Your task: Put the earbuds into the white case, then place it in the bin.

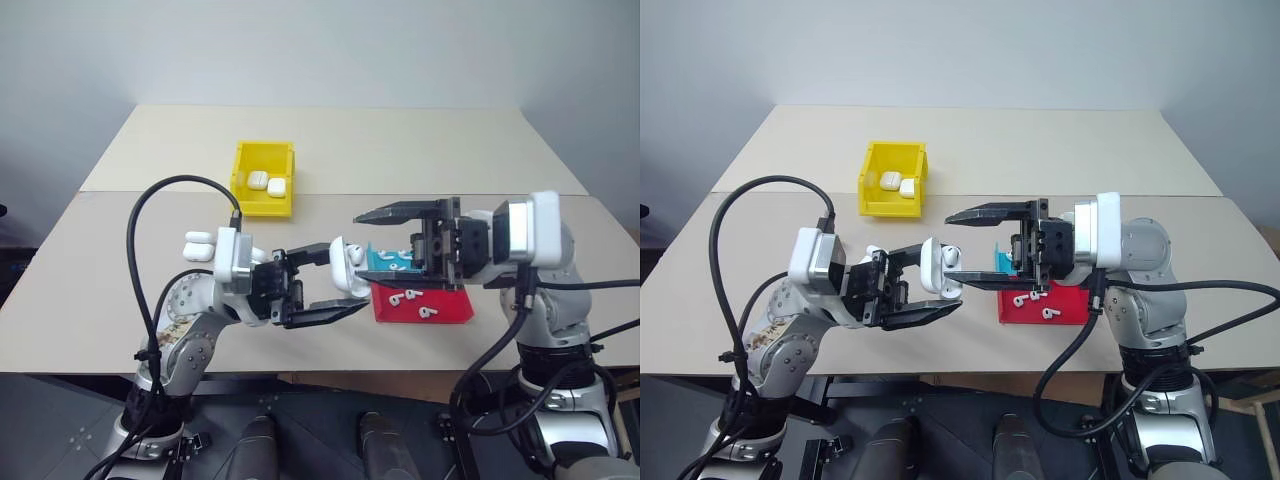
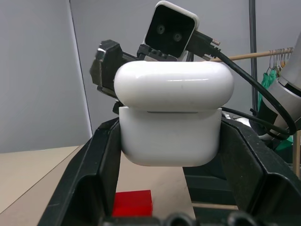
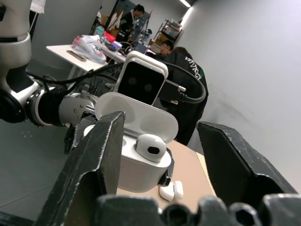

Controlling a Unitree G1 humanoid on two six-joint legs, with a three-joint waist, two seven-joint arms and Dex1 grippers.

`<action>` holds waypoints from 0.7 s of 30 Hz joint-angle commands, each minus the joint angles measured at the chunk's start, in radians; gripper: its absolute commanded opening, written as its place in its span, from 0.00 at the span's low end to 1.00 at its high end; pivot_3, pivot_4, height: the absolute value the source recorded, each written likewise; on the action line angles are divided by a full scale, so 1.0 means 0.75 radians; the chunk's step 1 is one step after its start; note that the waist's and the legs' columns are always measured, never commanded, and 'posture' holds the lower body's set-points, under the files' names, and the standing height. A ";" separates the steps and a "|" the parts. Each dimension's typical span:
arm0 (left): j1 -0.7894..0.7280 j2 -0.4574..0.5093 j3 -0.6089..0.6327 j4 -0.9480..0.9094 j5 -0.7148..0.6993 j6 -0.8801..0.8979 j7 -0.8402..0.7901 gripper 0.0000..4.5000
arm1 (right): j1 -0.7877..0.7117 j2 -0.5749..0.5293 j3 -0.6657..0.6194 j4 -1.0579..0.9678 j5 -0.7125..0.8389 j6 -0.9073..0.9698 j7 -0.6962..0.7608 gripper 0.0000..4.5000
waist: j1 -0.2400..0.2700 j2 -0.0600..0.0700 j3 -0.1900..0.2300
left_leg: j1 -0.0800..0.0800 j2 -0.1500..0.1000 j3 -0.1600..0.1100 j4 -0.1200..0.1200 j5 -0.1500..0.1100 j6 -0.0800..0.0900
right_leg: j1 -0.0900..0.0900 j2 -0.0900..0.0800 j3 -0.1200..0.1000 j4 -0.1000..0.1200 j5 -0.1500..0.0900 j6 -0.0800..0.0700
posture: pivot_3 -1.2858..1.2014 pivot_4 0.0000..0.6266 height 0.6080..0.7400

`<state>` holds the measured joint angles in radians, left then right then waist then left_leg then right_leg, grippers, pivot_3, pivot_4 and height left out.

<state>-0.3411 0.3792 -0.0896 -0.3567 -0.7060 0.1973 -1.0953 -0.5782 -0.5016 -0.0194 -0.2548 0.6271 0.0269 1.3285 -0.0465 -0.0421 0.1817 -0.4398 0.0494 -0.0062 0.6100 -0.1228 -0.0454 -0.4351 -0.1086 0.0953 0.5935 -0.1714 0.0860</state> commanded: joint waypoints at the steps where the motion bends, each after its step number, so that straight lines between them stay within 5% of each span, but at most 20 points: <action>1: -0.004 0.003 0.028 0.013 0.033 -0.058 -0.008 0.62 | 0.003 -0.054 -0.038 -0.009 0.038 -0.009 0.048 0.65 | 0.000 0.000 0.000 | 0.000 0.000 0.000 0.000 0.000 0.000 | 0.000 0.000 0.000 0.000 0.000 0.000 | 0.52 0.24 1.00; 5: 0.051 0.051 0.030 0.091 0.138 -0.152 -0.048 0.62 | -0.074 -0.269 -0.065 0.060 0.030 0.183 0.066 0.65 | 0.000 0.000 0.000 | 0.000 0.000 0.000 0.000 0.000 0.000 | 0.000 0.000 0.000 -0.001 0.000 0.000 | 0.52 0.24 1.00; 12: 0.186 0.069 0.013 0.069 0.217 -0.272 -0.065 0.62 | -0.385 -0.592 0.255 0.406 -0.470 0.349 0.113 0.65 | -0.009 0.000 0.000 | -0.001 0.000 0.000 -0.001 0.000 0.000 | -0.004 0.000 0.001 -0.002 -0.001 -0.001 | 0.52 0.24 1.00; 21: 0.211 0.044 -0.009 0.050 0.289 -0.316 0.014 0.62 | -0.742 -0.430 0.685 1.024 -1.051 0.297 0.094 0.65 | -0.034 0.000 0.000 | -0.005 0.000 0.001 -0.004 0.000 0.000 | -0.007 0.000 0.000 -0.002 -0.001 -0.001 | 0.52 0.24 1.00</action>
<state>-0.1836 0.4153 -0.0956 -0.2810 -0.4972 -0.0184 -1.0969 -1.1001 -0.8337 0.4699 0.4612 -0.0953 0.2756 1.4122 -0.0724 -0.0421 0.1818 -0.4434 0.0495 -0.0057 0.6067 -0.1227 -0.0453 -0.4406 -0.1087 0.0956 0.5929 -0.1721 0.0852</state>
